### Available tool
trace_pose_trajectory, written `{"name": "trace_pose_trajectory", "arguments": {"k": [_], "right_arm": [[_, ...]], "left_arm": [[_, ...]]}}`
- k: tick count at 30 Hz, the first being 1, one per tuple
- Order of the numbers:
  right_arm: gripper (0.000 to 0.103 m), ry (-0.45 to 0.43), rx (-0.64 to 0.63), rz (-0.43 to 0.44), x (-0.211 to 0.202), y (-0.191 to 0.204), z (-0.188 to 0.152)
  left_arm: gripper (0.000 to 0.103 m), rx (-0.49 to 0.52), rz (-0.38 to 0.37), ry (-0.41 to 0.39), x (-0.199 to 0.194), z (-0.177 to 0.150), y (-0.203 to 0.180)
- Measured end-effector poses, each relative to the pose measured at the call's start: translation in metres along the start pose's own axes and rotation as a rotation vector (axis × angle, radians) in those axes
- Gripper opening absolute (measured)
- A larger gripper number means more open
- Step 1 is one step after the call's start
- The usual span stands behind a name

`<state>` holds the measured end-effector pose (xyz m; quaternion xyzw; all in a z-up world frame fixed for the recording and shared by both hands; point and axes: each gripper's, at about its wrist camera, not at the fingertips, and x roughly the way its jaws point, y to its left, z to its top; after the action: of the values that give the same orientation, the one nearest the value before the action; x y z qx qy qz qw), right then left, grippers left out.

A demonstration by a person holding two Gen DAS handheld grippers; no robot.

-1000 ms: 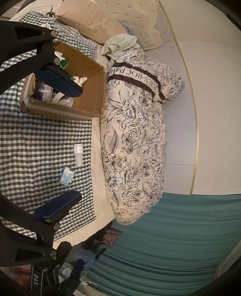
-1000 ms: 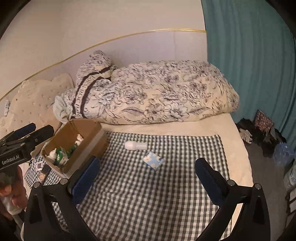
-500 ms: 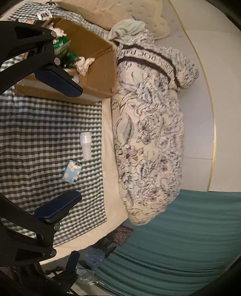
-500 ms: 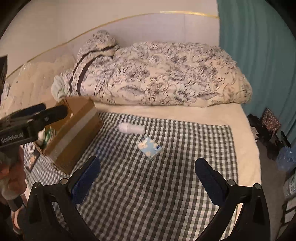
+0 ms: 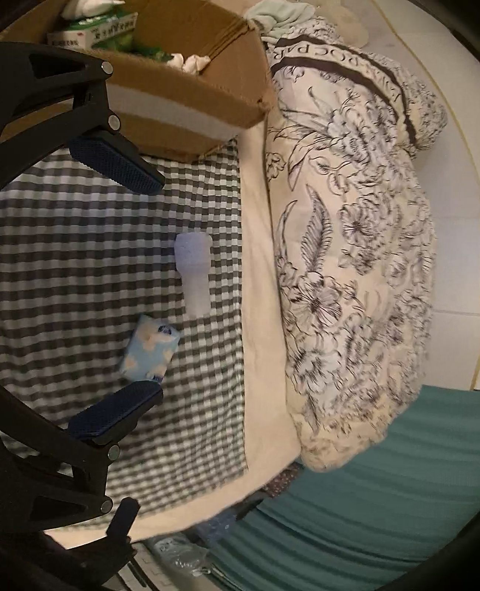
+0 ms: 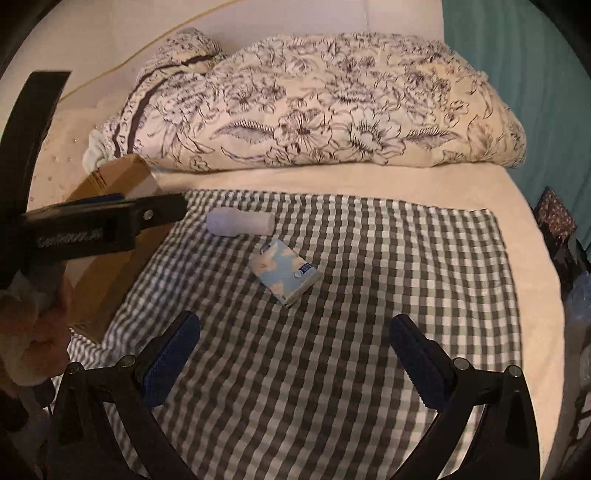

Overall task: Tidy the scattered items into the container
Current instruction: 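Grasp the white bottle with the left gripper while the right grasps the tissue pack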

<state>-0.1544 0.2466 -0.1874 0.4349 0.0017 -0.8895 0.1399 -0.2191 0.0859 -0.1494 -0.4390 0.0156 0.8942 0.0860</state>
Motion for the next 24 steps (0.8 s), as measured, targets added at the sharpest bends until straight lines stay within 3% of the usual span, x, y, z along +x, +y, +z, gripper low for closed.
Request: {"name": "trace_pose_trajectory", "arguments": {"k": [5,12,18,22,24], "right_arm": [[0.103,0.021,0.015,0.011,0.035,-0.006,0.006],[0.103,0.043,-0.029,-0.04,0.08,-0.009,0.013],[0.103,0.063,-0.078,-0.047,0.111,-0.006,0.016],[0.102,0.057,-0.1,-0.04,0.124,0.001,0.017],[0.1,0.057,-0.11,-0.045,0.129,0.005,0.018]], "left_arm": [[0.103,-0.02,0.014,0.043,0.044,0.006,0.006],[0.103,-0.092,-0.009,0.103,0.103,0.015,0.025],[0.103,-0.045,-0.046,0.126,0.131,0.018,0.022],[0.103,-0.035,-0.005,0.153,0.147,0.021,0.026],[0.103,-0.059,-0.048,0.172,0.155,0.021,0.028]]}}
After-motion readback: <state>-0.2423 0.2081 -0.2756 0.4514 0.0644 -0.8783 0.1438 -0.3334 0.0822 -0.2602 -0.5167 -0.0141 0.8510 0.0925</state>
